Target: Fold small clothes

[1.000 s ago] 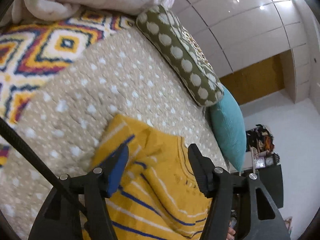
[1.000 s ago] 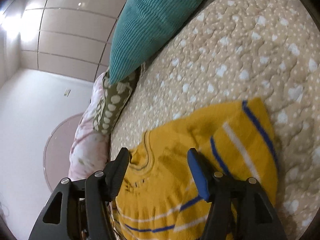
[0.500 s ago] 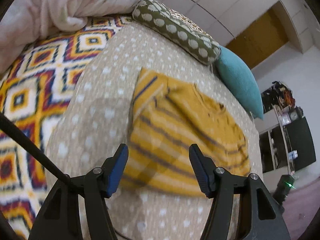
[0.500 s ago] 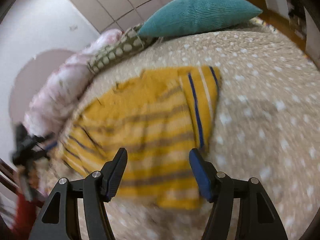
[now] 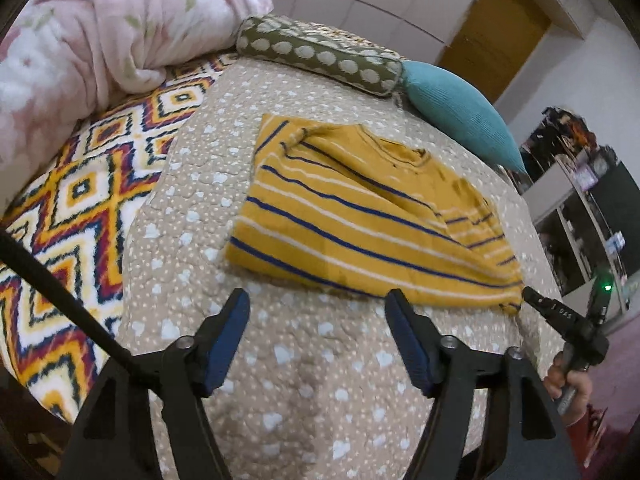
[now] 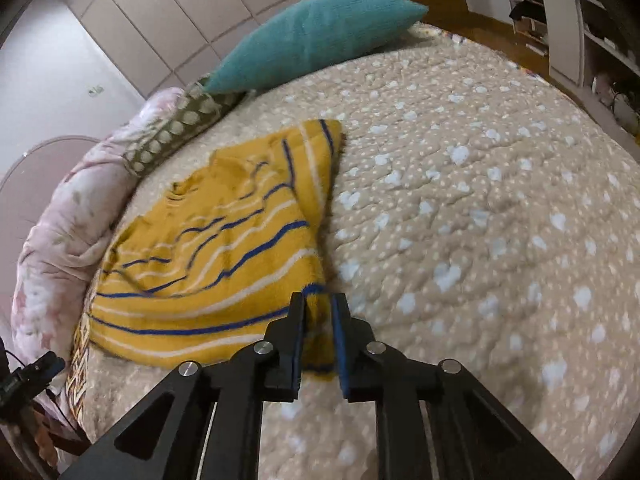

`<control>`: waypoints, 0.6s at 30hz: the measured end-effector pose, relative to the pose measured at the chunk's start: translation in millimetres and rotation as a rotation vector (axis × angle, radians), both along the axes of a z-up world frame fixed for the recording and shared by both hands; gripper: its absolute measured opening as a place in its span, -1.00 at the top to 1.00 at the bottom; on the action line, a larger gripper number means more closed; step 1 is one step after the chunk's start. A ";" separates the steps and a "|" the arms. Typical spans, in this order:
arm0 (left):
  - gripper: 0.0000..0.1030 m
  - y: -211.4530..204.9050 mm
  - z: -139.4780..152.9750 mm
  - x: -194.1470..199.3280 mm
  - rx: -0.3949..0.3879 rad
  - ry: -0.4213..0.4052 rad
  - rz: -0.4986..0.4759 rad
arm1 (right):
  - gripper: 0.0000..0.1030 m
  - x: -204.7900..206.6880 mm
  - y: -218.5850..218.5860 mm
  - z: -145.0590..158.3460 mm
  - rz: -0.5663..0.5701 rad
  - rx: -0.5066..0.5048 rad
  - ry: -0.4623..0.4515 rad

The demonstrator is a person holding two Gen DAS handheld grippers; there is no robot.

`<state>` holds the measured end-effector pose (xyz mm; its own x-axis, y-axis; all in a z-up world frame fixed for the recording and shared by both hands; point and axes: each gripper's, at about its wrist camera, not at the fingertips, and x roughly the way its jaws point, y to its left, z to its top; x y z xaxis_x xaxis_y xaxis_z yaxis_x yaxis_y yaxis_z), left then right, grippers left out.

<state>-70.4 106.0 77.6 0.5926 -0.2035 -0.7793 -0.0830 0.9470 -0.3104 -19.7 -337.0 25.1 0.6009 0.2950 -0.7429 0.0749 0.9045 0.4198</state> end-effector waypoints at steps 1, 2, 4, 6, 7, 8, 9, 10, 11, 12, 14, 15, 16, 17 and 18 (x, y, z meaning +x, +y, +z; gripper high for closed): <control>-0.36 -3.9 -2.8 -3.3 0.006 0.002 -0.003 | 0.71 -9.2 2.7 4.7 -0.004 -0.015 -0.015; -0.36 -7.4 -5.3 -5.3 0.008 0.008 -0.004 | 0.71 -20.6 4.2 7.9 -0.010 -0.029 -0.032; -0.36 -16.3 -12.0 -10.3 0.015 0.011 -0.008 | 0.67 -35.3 5.0 11.0 -0.018 -0.031 -0.051; -0.36 -27.0 -17.5 -19.1 0.059 0.003 -0.006 | 0.57 -50.3 9.3 13.0 -0.020 -0.021 -0.067; -0.36 -30.7 -20.4 -23.2 0.077 0.000 -0.004 | 0.53 -55.7 13.2 13.6 -0.020 -0.019 -0.072; -0.36 -33.3 -22.9 -26.1 0.085 0.000 -0.003 | 0.51 -62.2 16.9 13.4 -0.020 -0.019 -0.074; -0.36 -35.2 -27.8 -29.7 0.094 0.003 -0.002 | 0.47 -68.1 19.9 12.4 -0.015 -0.021 -0.074; -0.36 -36.4 -34.8 -32.4 0.098 0.015 0.000 | 0.45 -74.7 23.1 11.1 -0.006 -0.028 -0.070; -0.36 -36.8 -40.8 -33.4 0.098 0.029 0.004 | 0.44 -77.8 26.6 9.9 0.000 -0.038 -0.068; -0.36 -36.0 -50.7 -33.4 0.097 0.056 0.012 | 0.39 -81.2 30.1 7.8 0.008 -0.059 -0.067; -0.36 -33.6 -66.4 -31.9 0.099 0.099 0.031 | 0.35 -83.5 38.8 2.1 0.015 -0.124 -0.061; -0.36 -32.1 -71.1 -30.6 0.101 0.108 0.035 | 0.34 -83.5 41.3 -1.0 0.013 -0.154 -0.058; -0.36 -31.8 -76.4 -30.5 0.106 0.116 0.039 | 0.34 -83.4 44.1 -5.2 0.007 -0.189 -0.051; -0.36 -32.4 -78.9 -31.1 0.115 0.115 0.038 | 0.34 -83.1 45.2 -9.6 0.001 -0.214 -0.042; -0.37 -34.1 -80.3 -31.1 0.131 0.114 0.037 | 0.34 -82.0 45.4 -14.0 -0.003 -0.230 -0.032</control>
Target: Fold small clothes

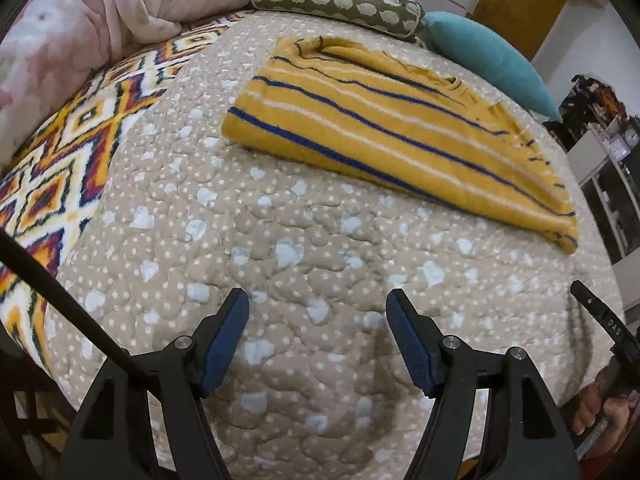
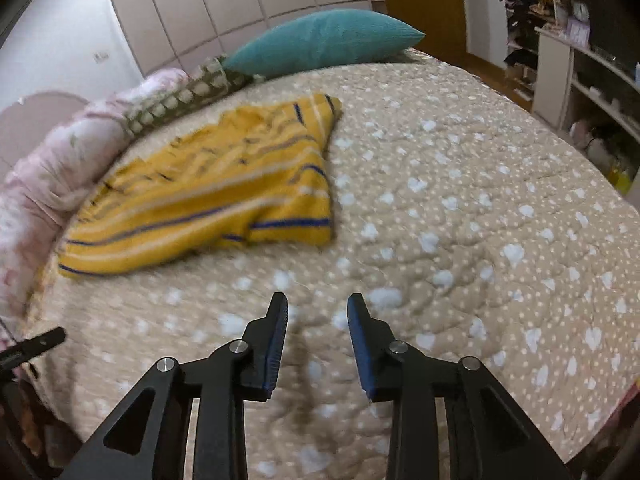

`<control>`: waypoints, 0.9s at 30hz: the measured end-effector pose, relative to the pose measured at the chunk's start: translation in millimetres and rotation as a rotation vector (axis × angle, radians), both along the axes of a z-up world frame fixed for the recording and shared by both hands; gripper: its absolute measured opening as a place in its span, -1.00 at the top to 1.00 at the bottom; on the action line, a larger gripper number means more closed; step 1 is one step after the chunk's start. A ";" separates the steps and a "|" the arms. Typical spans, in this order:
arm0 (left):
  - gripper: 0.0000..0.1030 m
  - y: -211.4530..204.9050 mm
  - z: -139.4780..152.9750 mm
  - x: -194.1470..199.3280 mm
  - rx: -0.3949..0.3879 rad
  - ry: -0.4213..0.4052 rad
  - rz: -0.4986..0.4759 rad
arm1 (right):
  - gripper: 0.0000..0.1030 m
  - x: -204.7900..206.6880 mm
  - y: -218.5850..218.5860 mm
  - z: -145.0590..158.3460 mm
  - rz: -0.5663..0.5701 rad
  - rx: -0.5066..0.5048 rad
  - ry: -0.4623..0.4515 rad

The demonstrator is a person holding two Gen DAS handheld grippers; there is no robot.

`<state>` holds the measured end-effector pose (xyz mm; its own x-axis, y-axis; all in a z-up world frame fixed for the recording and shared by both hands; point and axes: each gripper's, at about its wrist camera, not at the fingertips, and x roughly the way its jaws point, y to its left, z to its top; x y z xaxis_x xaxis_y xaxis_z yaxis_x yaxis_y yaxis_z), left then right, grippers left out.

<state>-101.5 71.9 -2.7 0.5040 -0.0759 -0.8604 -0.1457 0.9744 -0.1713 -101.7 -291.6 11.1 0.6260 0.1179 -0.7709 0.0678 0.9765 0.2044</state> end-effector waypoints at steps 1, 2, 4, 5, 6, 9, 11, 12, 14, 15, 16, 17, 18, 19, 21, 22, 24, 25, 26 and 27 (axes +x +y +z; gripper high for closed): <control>-0.43 -3.4 -1.0 0.4 0.018 0.002 -0.007 | 0.34 0.1 0.2 -4.8 -0.002 -0.006 0.008; -0.48 -6.6 -1.4 0.9 0.030 0.004 -0.015 | 0.34 -0.7 0.3 -9.0 -0.002 -0.007 0.011; -0.63 -16.0 -4.8 2.3 0.068 0.010 -0.035 | 0.31 -3.5 1.0 -11.5 -0.004 -0.017 -0.001; -0.66 -20.0 -6.4 2.7 0.088 0.013 -0.039 | 0.29 -3.9 1.8 -11.8 -0.002 -0.022 -0.004; -0.69 -24.5 -8.3 3.2 0.112 0.017 -0.043 | 0.23 -4.0 2.7 -11.7 0.000 -0.024 -0.005; -0.75 -33.6 -12.1 4.4 0.165 0.010 -0.046 | 0.15 -5.2 5.7 -13.5 0.012 -0.032 -0.005; -0.78 -33.6 -13.1 3.9 0.166 0.004 -0.045 | 0.14 -7.3 8.3 -14.4 0.016 -0.045 -0.009; -0.80 -32.5 -14.1 3.8 0.160 0.000 -0.045 | 0.12 -7.8 8.4 -14.8 0.016 -0.046 -0.012; -0.82 -31.4 -15.1 2.9 0.155 -0.010 -0.044 | 0.08 -7.4 8.3 -15.2 0.016 -0.038 -0.015; -0.83 -32.0 -15.4 1.7 0.158 -0.015 -0.045 | 0.06 -7.4 8.1 -15.5 0.014 -0.033 -0.019; -0.84 -33.1 -16.0 1.2 0.165 -0.020 -0.048 | 0.03 -6.7 8.1 -15.8 0.013 -0.031 -0.021; -0.85 -34.2 -16.9 1.0 0.172 -0.024 -0.049 | 0.01 -7.1 8.6 -16.1 0.012 -0.031 -0.025; -0.86 -35.4 -17.7 -0.1 0.178 -0.029 -0.050 | -0.03 -7.5 10.1 -16.4 0.013 -0.034 -0.029; -0.87 -36.2 -18.3 -0.7 0.183 -0.034 -0.051 | -0.07 -8.3 12.3 -16.7 0.016 -0.042 -0.033; -0.88 -37.2 -18.9 -1.0 0.187 -0.039 -0.052 | -0.12 -9.4 15.3 -17.3 0.022 -0.060 -0.038; -0.89 -37.3 -19.0 -1.0 0.189 -0.040 -0.053 | -0.16 -9.9 17.3 -17.5 0.026 -0.068 -0.040; -0.89 -37.4 -19.2 -0.5 0.187 -0.039 -0.053 | -0.18 -10.4 19.1 -17.9 0.028 -0.075 -0.043; -0.90 -37.3 -19.4 -0.3 0.185 -0.038 -0.053 | -0.20 -10.7 19.4 -18.1 0.028 -0.075 -0.045; -0.91 -37.7 -19.9 -0.1 0.184 -0.038 -0.052 | -0.21 -10.7 19.3 -18.2 0.028 -0.073 -0.046; -0.91 -38.2 -20.1 -0.1 0.185 -0.038 -0.052 | -0.22 -10.5 19.1 -18.3 0.027 -0.070 -0.047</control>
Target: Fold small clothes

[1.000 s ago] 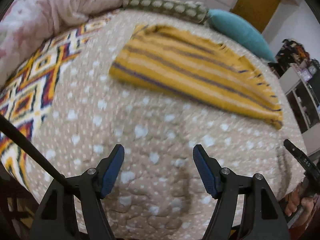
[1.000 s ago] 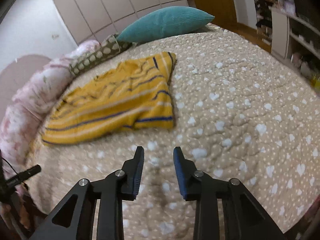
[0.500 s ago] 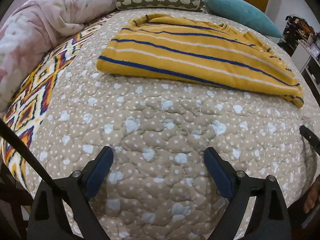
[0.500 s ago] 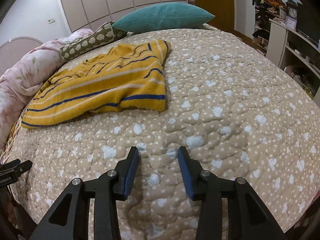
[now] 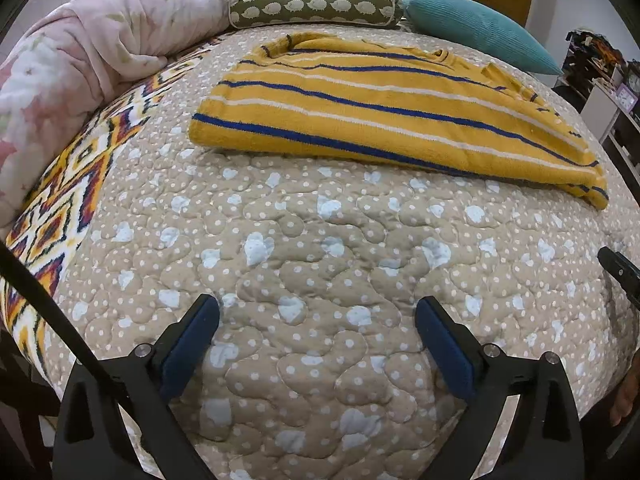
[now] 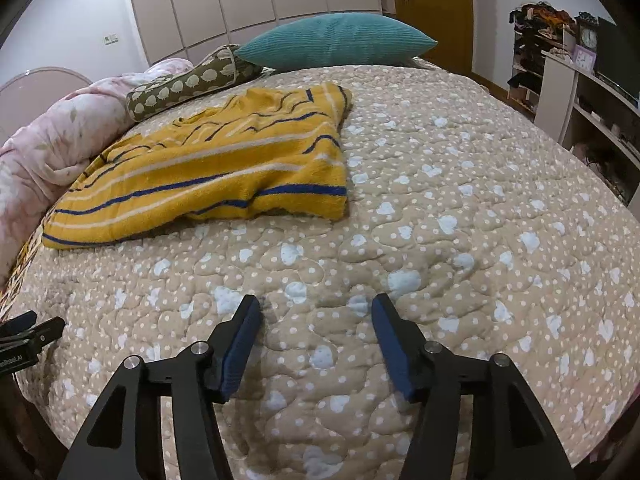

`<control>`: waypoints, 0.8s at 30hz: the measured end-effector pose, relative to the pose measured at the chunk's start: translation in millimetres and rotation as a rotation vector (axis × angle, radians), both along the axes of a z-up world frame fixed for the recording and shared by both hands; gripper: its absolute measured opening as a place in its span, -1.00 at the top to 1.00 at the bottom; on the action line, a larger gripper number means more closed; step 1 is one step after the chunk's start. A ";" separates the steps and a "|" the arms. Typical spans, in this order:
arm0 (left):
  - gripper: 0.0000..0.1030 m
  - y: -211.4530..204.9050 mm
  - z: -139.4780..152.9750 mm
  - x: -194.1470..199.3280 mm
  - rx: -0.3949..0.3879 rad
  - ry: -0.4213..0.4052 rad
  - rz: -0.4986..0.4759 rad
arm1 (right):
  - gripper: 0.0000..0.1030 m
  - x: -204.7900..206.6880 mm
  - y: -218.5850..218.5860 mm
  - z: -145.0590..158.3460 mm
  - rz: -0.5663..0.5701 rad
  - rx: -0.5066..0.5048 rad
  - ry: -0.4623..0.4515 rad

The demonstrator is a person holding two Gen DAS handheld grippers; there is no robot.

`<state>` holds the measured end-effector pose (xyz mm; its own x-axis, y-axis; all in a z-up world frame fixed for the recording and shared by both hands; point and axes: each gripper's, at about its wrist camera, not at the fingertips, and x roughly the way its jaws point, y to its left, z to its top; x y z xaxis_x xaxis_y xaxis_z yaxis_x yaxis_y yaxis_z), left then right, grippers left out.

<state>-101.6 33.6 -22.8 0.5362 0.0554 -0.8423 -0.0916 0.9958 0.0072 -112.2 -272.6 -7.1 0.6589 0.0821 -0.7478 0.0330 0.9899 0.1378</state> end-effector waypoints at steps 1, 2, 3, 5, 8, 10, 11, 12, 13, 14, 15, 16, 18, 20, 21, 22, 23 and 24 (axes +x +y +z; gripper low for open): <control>-0.92 0.2 -0.1 -0.3 0.000 -0.001 -0.001 | -0.22 -0.2 -0.2 -0.1 0.000 0.001 -0.001; -0.92 0.9 -0.1 -0.2 -0.002 -0.001 -0.002 | -0.22 -0.3 0.4 -0.1 -0.001 0.001 -0.002; -0.92 1.4 -0.2 -0.3 -0.003 -0.002 -0.003 | -0.23 -0.4 0.7 -0.1 0.000 0.000 -0.003; -0.93 1.1 -0.5 -0.4 -0.001 -0.003 -0.006 | -0.24 -0.8 1.1 -0.2 -0.001 -0.003 -0.004; -0.93 0.5 -0.4 -0.8 0.005 -0.006 -0.012 | -0.28 -1.4 2.0 -0.7 0.001 -0.009 -0.006; -0.94 -0.3 -0.6 -1.6 0.008 -0.012 -0.018 | -0.30 -1.7 3.4 -1.2 0.003 -0.016 -0.008; -0.94 -0.6 -0.7 -2.0 0.009 -0.013 -0.019 | -0.30 -1.8 3.9 -1.3 0.003 -0.019 -0.009; -0.94 -0.7 -0.6 -2.4 0.010 -0.015 -0.020 | -0.30 -1.7 4.8 -1.7 0.002 -0.022 -0.011; -0.94 -0.7 -0.6 -2.5 0.010 -0.016 -0.019 | -0.31 -1.9 5.6 -1.8 0.001 -0.026 -0.012; -0.94 -1.1 -0.6 -2.7 0.011 -0.016 -0.018 | -0.31 -2.1 6.3 -1.9 0.001 -0.029 -0.013; -0.94 -1.0 -0.6 -2.9 0.013 -0.016 -0.019 | -0.31 -2.2 6.3 -2.0 0.000 -0.030 -0.014; -0.94 -0.4 -0.7 -2.9 0.012 -0.016 -0.020 | -0.31 -2.2 6.4 -2.0 0.000 -0.032 -0.014; -0.95 -0.3 -0.1 -3.7 0.013 -0.020 -0.018 | -0.33 -2.0 5.9 -1.9 0.001 -0.032 -0.015; -0.95 -0.8 -0.3 -4.0 0.013 -0.021 -0.018 | -0.35 -2.1 6.5 -2.1 0.004 -0.033 -0.016; -0.96 -0.9 -0.5 -4.0 0.014 -0.021 -0.019 | -0.36 -2.4 7.0 -2.4 0.005 -0.037 -0.017; -0.96 -0.8 -0.3 -4.1 0.014 -0.022 -0.019 | -0.37 -2.6 8.0 -2.5 0.005 -0.044 -0.018; -0.96 -0.9 -0.4 -4.0 0.014 -0.022 -0.019 | -0.37 -2.9 8.4 -2.7 0.005 -0.047 -0.019; -0.96 -1.1 -0.2 -3.9 0.015 -0.025 -0.020 | -0.37 -3.3 9.6 -2.9 0.004 -0.051 -0.019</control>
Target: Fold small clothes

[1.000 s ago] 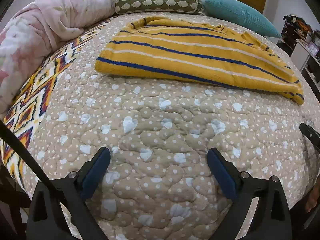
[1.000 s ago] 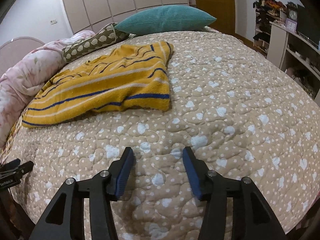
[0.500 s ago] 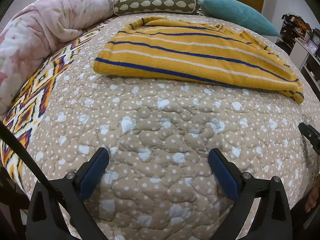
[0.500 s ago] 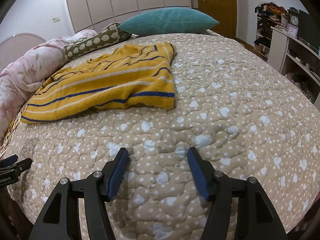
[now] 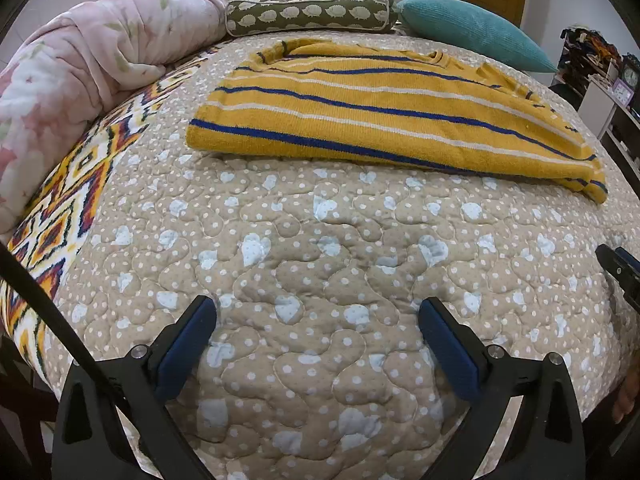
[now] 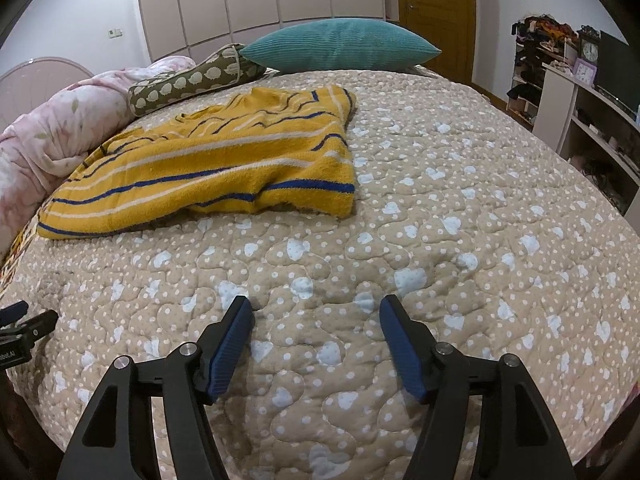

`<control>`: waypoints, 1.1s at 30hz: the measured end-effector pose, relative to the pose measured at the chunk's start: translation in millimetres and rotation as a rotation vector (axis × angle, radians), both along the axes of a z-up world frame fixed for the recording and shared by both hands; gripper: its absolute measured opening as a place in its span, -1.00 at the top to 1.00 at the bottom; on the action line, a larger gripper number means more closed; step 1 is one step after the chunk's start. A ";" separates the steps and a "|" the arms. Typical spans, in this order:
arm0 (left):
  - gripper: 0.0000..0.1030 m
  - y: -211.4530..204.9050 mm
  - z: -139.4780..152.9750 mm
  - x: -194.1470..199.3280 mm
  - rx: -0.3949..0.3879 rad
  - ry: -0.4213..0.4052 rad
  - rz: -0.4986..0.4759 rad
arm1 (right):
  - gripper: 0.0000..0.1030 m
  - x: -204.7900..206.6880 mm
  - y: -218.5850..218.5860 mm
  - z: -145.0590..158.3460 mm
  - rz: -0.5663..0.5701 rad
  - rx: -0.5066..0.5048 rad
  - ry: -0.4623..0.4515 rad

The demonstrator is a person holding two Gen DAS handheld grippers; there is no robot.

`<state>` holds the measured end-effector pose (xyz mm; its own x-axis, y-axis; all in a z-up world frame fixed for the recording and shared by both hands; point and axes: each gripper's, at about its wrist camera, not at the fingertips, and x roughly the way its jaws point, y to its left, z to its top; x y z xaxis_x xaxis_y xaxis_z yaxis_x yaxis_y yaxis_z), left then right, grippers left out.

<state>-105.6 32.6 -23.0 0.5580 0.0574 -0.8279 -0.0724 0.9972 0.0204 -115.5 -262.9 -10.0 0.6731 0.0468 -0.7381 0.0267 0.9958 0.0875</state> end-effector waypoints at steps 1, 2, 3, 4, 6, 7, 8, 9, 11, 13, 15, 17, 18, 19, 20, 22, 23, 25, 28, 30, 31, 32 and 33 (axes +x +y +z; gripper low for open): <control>-0.97 -0.4 0.3 0.2 0.000 -0.001 0.001 | -0.37 -0.1 0.1 -0.2 0.000 -0.002 -0.001; -0.97 -0.6 0.4 0.2 0.000 -0.001 0.001 | -0.37 0.0 0.3 -0.3 -0.001 -0.003 -0.001; -0.97 0.0 0.7 0.4 0.000 -0.002 0.000 | -0.37 0.0 0.2 -0.3 -0.001 -0.003 -0.001; -0.97 -0.1 0.6 0.1 0.000 -0.002 0.001 | -0.37 -0.1 0.3 -0.4 -0.001 -0.003 -0.001; -0.98 -0.5 0.1 -0.4 0.001 -0.002 0.000 | -0.38 -0.1 0.5 -0.4 -0.001 -0.005 -0.002; -0.98 -0.5 0.3 -0.1 0.003 -0.001 -0.001 | -0.38 -0.1 0.3 -0.4 -0.001 -0.004 -0.002; -0.98 -0.5 0.6 0.4 0.004 -0.001 -0.001 | -0.38 0.0 0.2 -0.5 -0.001 -0.005 -0.003; -0.99 -1.4 0.4 0.8 0.005 -0.002 -0.001 | -0.38 -0.1 0.6 -0.6 -0.001 -0.007 -0.004; -0.99 -2.1 0.0 0.9 0.006 -0.006 -0.001 | -0.39 -0.5 1.0 -0.8 -0.002 -0.011 -0.007; -0.99 -2.5 -0.2 1.1 0.007 -0.011 -0.001 | -0.39 -1.5 1.6 -1.2 -0.003 -0.015 -0.012; -0.99 -3.1 -0.4 1.5 0.008 -0.014 0.000 | -0.40 -2.0 2.6 -1.6 -0.003 -0.020 -0.017; -0.99 -3.9 -0.9 0.4 0.008 -0.015 0.000 | -0.42 -3.0 3.5 -2.1 -0.004 -0.024 -0.022; -0.99 -4.3 -1.0 0.1 0.010 -0.016 0.000 | -0.42 -3.4 4.2 -2.4 -0.005 -0.026 -0.023; -0.99 -4.4 -0.9 0.3 0.013 -0.018 -0.002 | -0.43 -3.1 4.6 -2.6 -0.005 -0.030 -0.023; -0.99 -5.0 -1.2 -0.2 0.016 -0.020 -0.002 | -0.43 -3.2 4.9 -2.6 -0.005 -0.031 -0.023; -0.99 -5.9 -0.8 0.1 0.023 -0.020 -0.003 | -0.44 -3.1 4.8 -2.8 -0.006 -0.032 -0.024; -0.99 -6.8 -0.5 -0.9 0.024 -0.018 -0.002 | -0.44 -3.3 5.0 -2.8 -0.005 -0.032 -0.025; -0.92 -5.8 1.9 -1.1 0.013 -0.018 0.000 | -0.44 -3.3 5.6 -2.9 -0.005 -0.035 -0.027; -0.36 -1.2 10.7 -5.3 -0.014 -0.035 -0.003 | -0.44 -3.9 6.3 -3.1 -0.004 -0.043 -0.035; 0.02 7.0 20.5 -6.0 -0.061 -0.042 -0.009 | -0.44 -4.3 6.5 -3.3 -0.003 -0.044 -0.038; 0.03 12.6 24.8 -5.1 -0.098 -0.043 -0.009 | -0.44 -5.0 6.7 -3.5 -0.002 -0.046 -0.041; 0.03 20.6 30.3 -2.1 -0.141 -0.049 -0.001 | -0.44 -5.6 6.8 -3.6 -0.001 -0.046 -0.043; 0.01 31.6 36.9 4.8 -0.175 -0.054 0.013 | -0.44 -6.2 7.3 -3.9 0.000 -0.047 -0.044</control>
<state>-100.7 64.2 14.0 0.6021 -0.0776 -0.7946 -0.0816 0.9841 -0.1580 -121.7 -255.6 -14.0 0.7050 0.0122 -0.7091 0.0243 0.9988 0.0413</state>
